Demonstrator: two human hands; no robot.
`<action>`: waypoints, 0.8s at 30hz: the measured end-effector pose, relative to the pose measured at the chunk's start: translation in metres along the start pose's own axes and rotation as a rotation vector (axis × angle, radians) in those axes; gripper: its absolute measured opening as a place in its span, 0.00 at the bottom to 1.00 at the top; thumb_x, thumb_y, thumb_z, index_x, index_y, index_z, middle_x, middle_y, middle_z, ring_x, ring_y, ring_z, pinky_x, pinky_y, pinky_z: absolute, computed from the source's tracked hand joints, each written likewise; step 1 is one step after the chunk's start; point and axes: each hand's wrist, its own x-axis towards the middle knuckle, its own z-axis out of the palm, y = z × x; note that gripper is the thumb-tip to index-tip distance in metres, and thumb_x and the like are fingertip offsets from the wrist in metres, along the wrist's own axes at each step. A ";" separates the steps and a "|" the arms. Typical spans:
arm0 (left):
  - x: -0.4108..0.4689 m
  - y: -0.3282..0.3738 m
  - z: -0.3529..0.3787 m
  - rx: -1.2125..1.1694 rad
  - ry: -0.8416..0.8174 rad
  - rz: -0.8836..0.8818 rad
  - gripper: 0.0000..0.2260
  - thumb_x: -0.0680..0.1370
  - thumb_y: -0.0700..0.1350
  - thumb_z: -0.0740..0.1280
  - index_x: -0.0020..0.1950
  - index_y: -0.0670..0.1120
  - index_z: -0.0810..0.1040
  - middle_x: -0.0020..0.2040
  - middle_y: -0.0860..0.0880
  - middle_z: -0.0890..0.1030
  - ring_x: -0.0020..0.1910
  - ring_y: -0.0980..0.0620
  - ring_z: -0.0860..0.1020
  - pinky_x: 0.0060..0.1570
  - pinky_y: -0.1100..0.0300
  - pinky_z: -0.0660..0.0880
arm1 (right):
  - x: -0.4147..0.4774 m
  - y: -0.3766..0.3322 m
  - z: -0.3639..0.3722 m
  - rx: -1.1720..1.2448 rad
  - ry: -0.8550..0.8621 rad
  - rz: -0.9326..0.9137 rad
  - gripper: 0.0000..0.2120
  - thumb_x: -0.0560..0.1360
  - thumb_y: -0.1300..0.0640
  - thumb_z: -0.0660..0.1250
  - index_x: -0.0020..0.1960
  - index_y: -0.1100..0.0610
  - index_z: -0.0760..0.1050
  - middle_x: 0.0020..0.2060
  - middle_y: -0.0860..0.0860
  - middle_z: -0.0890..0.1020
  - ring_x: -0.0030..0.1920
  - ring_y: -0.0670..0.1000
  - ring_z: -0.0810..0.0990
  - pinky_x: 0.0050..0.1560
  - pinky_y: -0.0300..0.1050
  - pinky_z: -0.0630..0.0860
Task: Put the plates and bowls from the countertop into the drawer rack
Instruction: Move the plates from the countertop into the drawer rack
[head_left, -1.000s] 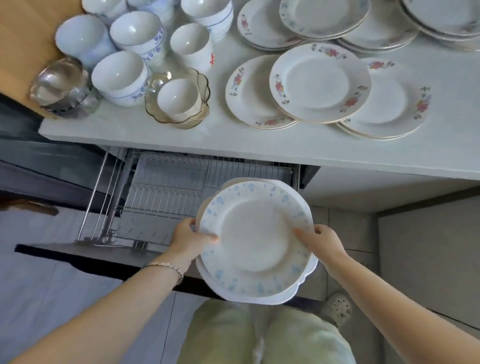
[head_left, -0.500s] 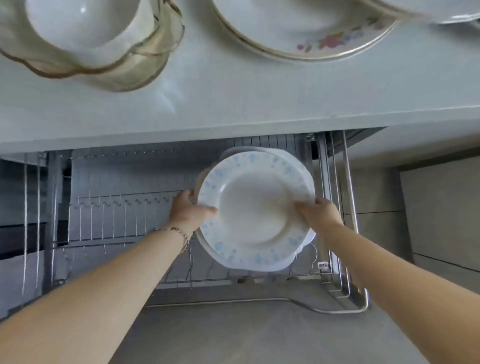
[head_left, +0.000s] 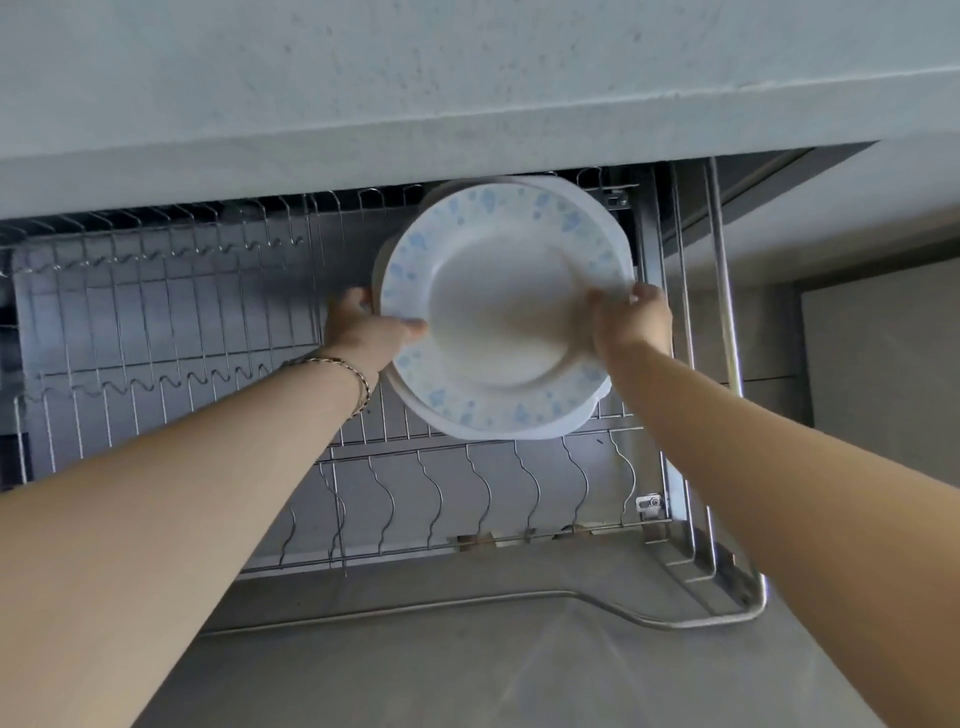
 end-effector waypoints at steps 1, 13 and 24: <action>-0.002 0.000 0.001 -0.004 0.008 0.012 0.24 0.66 0.35 0.75 0.61 0.41 0.74 0.58 0.45 0.80 0.52 0.46 0.79 0.58 0.50 0.77 | -0.001 0.001 -0.001 0.003 0.007 -0.017 0.25 0.73 0.53 0.65 0.68 0.55 0.67 0.63 0.55 0.75 0.61 0.57 0.76 0.59 0.46 0.72; -0.023 -0.011 0.011 0.044 0.120 0.282 0.13 0.76 0.36 0.60 0.58 0.40 0.78 0.46 0.45 0.79 0.43 0.50 0.72 0.33 0.68 0.67 | -0.021 0.035 -0.020 0.039 -0.039 -0.023 0.17 0.77 0.56 0.60 0.65 0.56 0.71 0.45 0.50 0.76 0.32 0.38 0.70 0.24 0.27 0.67; -0.017 -0.008 0.015 0.046 0.100 0.260 0.18 0.79 0.40 0.61 0.69 0.45 0.72 0.52 0.48 0.77 0.49 0.52 0.73 0.43 0.70 0.67 | -0.016 0.030 -0.013 0.105 0.020 0.011 0.17 0.77 0.56 0.60 0.64 0.58 0.73 0.34 0.46 0.72 0.31 0.44 0.70 0.28 0.34 0.66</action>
